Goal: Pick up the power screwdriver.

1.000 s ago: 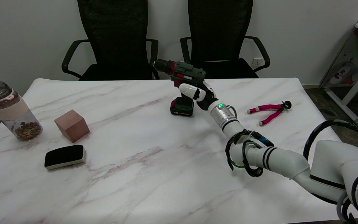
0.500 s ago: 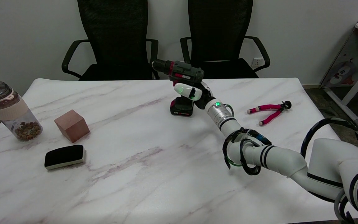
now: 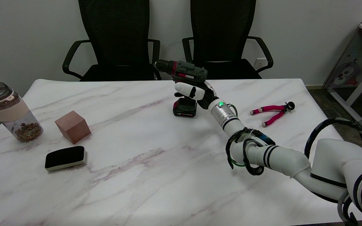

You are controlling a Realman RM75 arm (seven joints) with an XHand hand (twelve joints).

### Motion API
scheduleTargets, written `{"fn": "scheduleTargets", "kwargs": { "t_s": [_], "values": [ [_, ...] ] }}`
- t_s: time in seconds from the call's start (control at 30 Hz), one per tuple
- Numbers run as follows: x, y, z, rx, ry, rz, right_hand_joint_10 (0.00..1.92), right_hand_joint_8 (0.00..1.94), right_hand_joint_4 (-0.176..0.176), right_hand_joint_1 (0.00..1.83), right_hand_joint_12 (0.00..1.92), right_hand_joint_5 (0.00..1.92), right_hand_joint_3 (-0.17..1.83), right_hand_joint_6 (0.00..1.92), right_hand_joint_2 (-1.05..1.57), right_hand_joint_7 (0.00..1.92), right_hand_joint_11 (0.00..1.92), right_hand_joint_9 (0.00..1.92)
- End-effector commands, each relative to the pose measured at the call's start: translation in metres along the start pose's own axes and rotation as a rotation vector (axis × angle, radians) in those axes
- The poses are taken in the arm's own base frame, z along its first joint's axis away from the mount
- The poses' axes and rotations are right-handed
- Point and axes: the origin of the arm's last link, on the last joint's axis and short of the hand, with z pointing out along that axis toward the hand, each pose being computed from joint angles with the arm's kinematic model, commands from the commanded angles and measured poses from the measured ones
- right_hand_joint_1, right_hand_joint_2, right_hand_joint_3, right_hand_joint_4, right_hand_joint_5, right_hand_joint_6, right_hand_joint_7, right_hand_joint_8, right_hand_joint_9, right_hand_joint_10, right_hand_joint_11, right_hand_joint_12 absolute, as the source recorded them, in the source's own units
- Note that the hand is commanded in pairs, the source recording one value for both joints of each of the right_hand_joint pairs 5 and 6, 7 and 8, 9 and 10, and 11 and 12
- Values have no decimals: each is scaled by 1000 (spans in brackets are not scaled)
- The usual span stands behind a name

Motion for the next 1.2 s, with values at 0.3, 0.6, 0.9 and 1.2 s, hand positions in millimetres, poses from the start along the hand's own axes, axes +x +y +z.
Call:
{"fn": "scheduleTargets", "kwargs": {
  "t_s": [0.3,0.6,0.9,1.2],
  "values": [
    [10,1,2,-19,26,-5,897,541,176,963,1068,541,699,541,33,541,1068,897],
    [12,3,1,-22,32,-5,1266,594,176,966,1088,594,891,594,80,594,1088,1266],
    [14,3,1,-22,39,-5,1520,651,176,930,1095,651,930,651,174,651,1095,1520],
    [14,2,1,-23,39,-5,1562,677,176,929,1089,677,932,677,209,677,1089,1562]
  ]
}}
